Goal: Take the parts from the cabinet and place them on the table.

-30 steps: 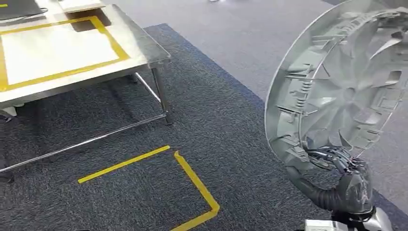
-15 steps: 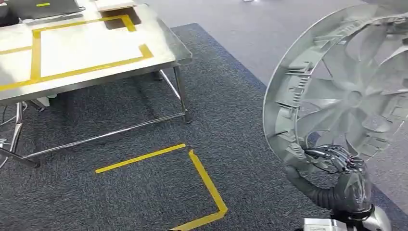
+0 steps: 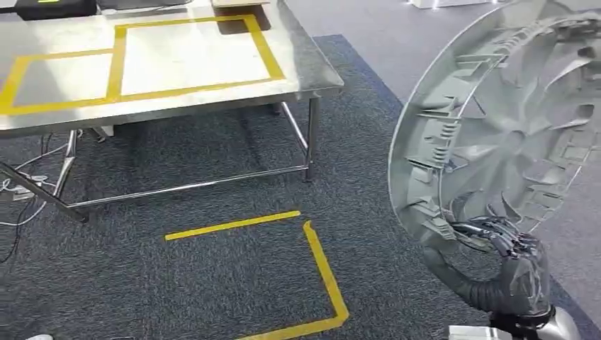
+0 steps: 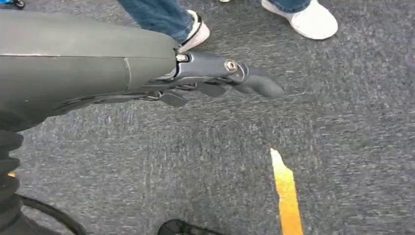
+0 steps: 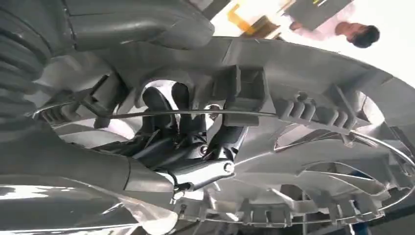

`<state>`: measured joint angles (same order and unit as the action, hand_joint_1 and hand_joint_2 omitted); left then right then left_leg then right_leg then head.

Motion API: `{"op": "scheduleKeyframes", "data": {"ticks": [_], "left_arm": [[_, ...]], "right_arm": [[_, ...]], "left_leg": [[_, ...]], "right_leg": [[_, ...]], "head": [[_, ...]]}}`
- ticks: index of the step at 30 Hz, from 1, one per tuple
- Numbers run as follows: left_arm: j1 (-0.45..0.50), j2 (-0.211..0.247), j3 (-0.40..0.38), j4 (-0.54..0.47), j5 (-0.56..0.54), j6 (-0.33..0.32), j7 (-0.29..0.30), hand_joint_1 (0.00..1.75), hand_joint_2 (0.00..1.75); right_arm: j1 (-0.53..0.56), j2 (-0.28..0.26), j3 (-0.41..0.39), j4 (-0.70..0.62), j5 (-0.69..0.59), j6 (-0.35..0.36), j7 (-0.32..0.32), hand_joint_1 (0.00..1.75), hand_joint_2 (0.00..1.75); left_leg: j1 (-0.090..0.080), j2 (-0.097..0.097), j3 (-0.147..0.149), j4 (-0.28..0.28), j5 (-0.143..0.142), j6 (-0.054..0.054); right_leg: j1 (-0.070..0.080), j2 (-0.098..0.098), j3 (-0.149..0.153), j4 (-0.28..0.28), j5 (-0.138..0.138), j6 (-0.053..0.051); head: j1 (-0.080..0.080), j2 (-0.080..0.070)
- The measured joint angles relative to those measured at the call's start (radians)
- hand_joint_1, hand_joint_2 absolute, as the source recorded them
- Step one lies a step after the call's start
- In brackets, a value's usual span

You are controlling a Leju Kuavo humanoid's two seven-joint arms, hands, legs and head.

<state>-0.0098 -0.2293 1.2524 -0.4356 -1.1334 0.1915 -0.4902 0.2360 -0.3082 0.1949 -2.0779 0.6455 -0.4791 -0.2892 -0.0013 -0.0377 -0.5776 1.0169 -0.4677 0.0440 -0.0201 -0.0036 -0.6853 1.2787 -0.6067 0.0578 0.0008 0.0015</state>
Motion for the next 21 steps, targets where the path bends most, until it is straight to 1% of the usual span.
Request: {"op": "scheduleKeyframes", "data": {"ticks": [1,2,3,4,5,6,7,8,9,10,11,12,13,14,15,16,17,18,19,20,21], "left_arm": [[0.000,0.000,0.000,0.001,0.000,0.000,0.000,0.00,1.75],[-0.001,0.000,0.000,0.002,-0.002,0.000,0.000,0.00,1.75],[-0.001,0.000,0.000,0.002,-0.003,0.000,0.000,0.00,1.75],[-0.003,0.000,0.000,0.003,-0.007,0.000,0.000,0.00,1.75],[-0.003,0.000,0.000,0.004,-0.008,0.000,0.000,0.00,1.75],[-0.001,0.000,0.001,0.004,-0.009,0.000,0.000,0.00,1.75],[0.002,0.000,0.002,0.005,-0.009,0.000,0.000,0.00,1.75],[0.002,0.002,0.004,0.005,-0.009,0.000,0.000,0.00,1.75],[0.002,0.002,0.005,0.005,-0.009,0.000,0.000,0.00,1.75],[0.001,0.003,0.006,0.005,-0.009,0.000,0.000,0.00,1.75],[-0.002,0.003,0.006,0.006,-0.010,0.000,0.000,0.00,1.75],[-0.003,0.003,0.006,0.007,-0.010,0.000,0.000,0.00,1.75],[-0.004,0.003,0.006,0.009,-0.011,0.000,0.000,0.00,1.75],[-0.003,0.003,0.006,0.011,-0.012,0.000,0.000,0.00,1.75],[-0.001,0.003,0.007,0.011,-0.012,0.000,0.000,0.00,1.75],[-0.001,0.004,0.007,0.011,-0.014,0.000,0.000,0.00,1.75],[-0.002,0.005,0.007,0.012,-0.016,0.000,0.000,0.00,1.75],[-0.002,0.007,0.007,0.012,-0.016,0.000,0.000,0.00,1.75],[-0.004,0.008,0.007,0.012,-0.017,0.000,0.000,0.00,1.75],[-0.007,0.007,0.006,0.012,-0.018,0.000,-0.001,0.00,1.75],[-0.006,0.007,0.007,0.012,-0.018,0.000,-0.001,0.00,1.75]], "right_arm": [[0.000,0.000,0.000,0.000,0.000,0.000,0.000,1.75,1.75],[0.001,0.000,0.000,0.000,0.000,0.000,0.000,1.75,1.75],[0.001,0.000,0.000,0.000,0.000,0.000,0.001,1.75,1.75],[0.003,0.000,0.000,0.000,0.001,0.000,0.002,1.75,1.75],[0.004,0.000,-0.001,-0.002,0.002,0.000,0.002,1.75,1.75],[0.005,0.000,-0.002,-0.002,0.002,0.000,0.002,1.75,1.75],[0.005,0.000,-0.001,-0.002,0.002,0.000,0.002,1.75,1.75],[0.005,0.000,-0.001,-0.002,0.002,0.000,0.002,1.75,1.75],[0.005,0.000,-0.001,-0.002,0.002,0.000,0.002,1.75,1.75],[0.006,0.000,-0.002,-0.003,0.002,0.000,0.002,1.75,1.75],[0.007,0.000,-0.002,-0.003,0.002,0.000,0.002,1.75,1.75],[0.007,0.000,-0.002,-0.003,0.003,0.000,0.002,1.75,1.75],[0.007,0.000,-0.002,-0.003,0.003,0.000,0.002,1.75,1.75],[0.007,0.000,-0.002,-0.003,0.003,0.000,0.002,1.75,1.75],[0.007,0.000,-0.002,-0.003,0.003,0.001,0.002,1.75,1.75],[0.007,0.000,-0.002,-0.003,0.003,0.001,0.002,1.75,1.75],[0.007,0.000,-0.002,-0.003,0.003,0.001,0.002,1.75,1.75],[0.006,0.000,-0.002,-0.003,0.003,0.001,0.002,1.75,1.75],[0.007,0.000,-0.002,-0.003,0.003,0.001,0.002,1.75,1.75],[0.007,0.000,-0.002,-0.003,0.003,0.001,0.002,1.75,1.75],[0.006,0.000,-0.001,-0.003,0.003,0.001,0.001,1.75,1.75]], "left_leg": [[0.001,-0.012,0.003,0.001,-0.001,-0.002],[0.002,-0.022,0.005,0.003,-0.003,-0.004],[0.002,-0.030,0.004,0.004,-0.006,-0.010],[-0.004,-0.040,-0.004,0.015,-0.008,-0.015],[-0.002,-0.046,-0.010,0.012,-0.003,-0.022],[0.001,-0.052,-0.012,0.010,-0.001,-0.026],[0.003,-0.058,-0.012,0.008,0.001,-0.031],[0.001,-0.063,-0.013,0.011,-0.002,-0.037],[-0.001,-0.026,-0.015,0.026,-0.016,-0.043],[-0.001,0.004,-0.032,0.067,-0.044,-0.049],[0.002,0.015,-0.065,0.139,-0.082,-0.053],[0.005,0.019,-0.101,0.218,-0.117,-0.055],[0.006,0.020,-0.130,0.280,-0.136,-0.057],[0.007,0.021,-0.137,0.296,-0.131,-0.057],[0.007,0.023,-0.126,0.272,-0.106,-0.056],[0.007,0.026,-0.099,0.215,-0.066,-0.053],[0.006,0.036,-0.057,0.128,-0.020,-0.048],[0.002,0.068,-0.017,0.042,0.010,-0.039],[-0.012,0.097,-0.008,0.026,-0.007,-0.035],[-0.010,0.092,-0.009,0.018,-0.007,-0.029],[-0.011,0.085,-0.014,0.018,-0.007,-0.028]], "right_leg": [[-0.001,0.003,0.038,-0.087,0.055,-0.001],[-0.004,0.015,0.081,-0.180,0.103,-0.003],[-0.008,0.049,0.109,-0.243,0.110,-0.004],[-0.008,0.060,0.123,-0.268,0.100,-0.007],[-0.006,0.053,0.125,-0.260,0.101,-0.012],[-0.003,0.049,0.124,-0.259,0.100,-0.017],[0.000,0.043,0.124,-0.258,0.100,-0.023],[-0.007,0.033,0.128,-0.265,0.104,-0.031],[-0.008,0.023,0.132,-0.268,0.106,-0.034],[-0.008,0.014,0.133,-0.268,0.103,-0.039],[-0.006,0.003,0.134,-0.267,0.101,-0.044],[-0.005,-0.008,0.135,-0.267,0.100,-0.046],[-0.004,-0.020,0.136,-0.267,0.098,-0.048],[-0.004,-0.029,0.137,-0.267,0.097,-0.048],[-0.003,-0.038,0.140,-0.267,0.095,-0.048],[-0.003,-0.046,0.143,-0.267,0.094,-0.047],[-0.002,-0.055,0.147,-0.267,0.091,-0.045],[-0.001,-0.062,0.153,-0.267,0.088,-0.042],[0.007,-0.070,0.152,-0.265,0.084,-0.035],[0.007,-0.075,0.149,-0.264,0.084,-0.031],[0.008,-0.085,0.150,-0.265,0.083,-0.029]], "head": [[0.000,0.000],[0.000,0.000],[0.000,0.000],[0.000,0.000],[-0.003,0.000],[-0.001,0.000],[-0.002,0.000],[-0.001,0.000],[-0.003,0.000],[-0.014,0.000],[-0.013,0.000],[-0.013,0.000],[-0.013,0.000],[-0.013,0.000],[-0.014,0.000],[-0.014,0.000],[-0.013,0.000],[-0.014,0.000],[-0.013,0.000],[-0.013,0.000],[-0.010,0.000]]}}
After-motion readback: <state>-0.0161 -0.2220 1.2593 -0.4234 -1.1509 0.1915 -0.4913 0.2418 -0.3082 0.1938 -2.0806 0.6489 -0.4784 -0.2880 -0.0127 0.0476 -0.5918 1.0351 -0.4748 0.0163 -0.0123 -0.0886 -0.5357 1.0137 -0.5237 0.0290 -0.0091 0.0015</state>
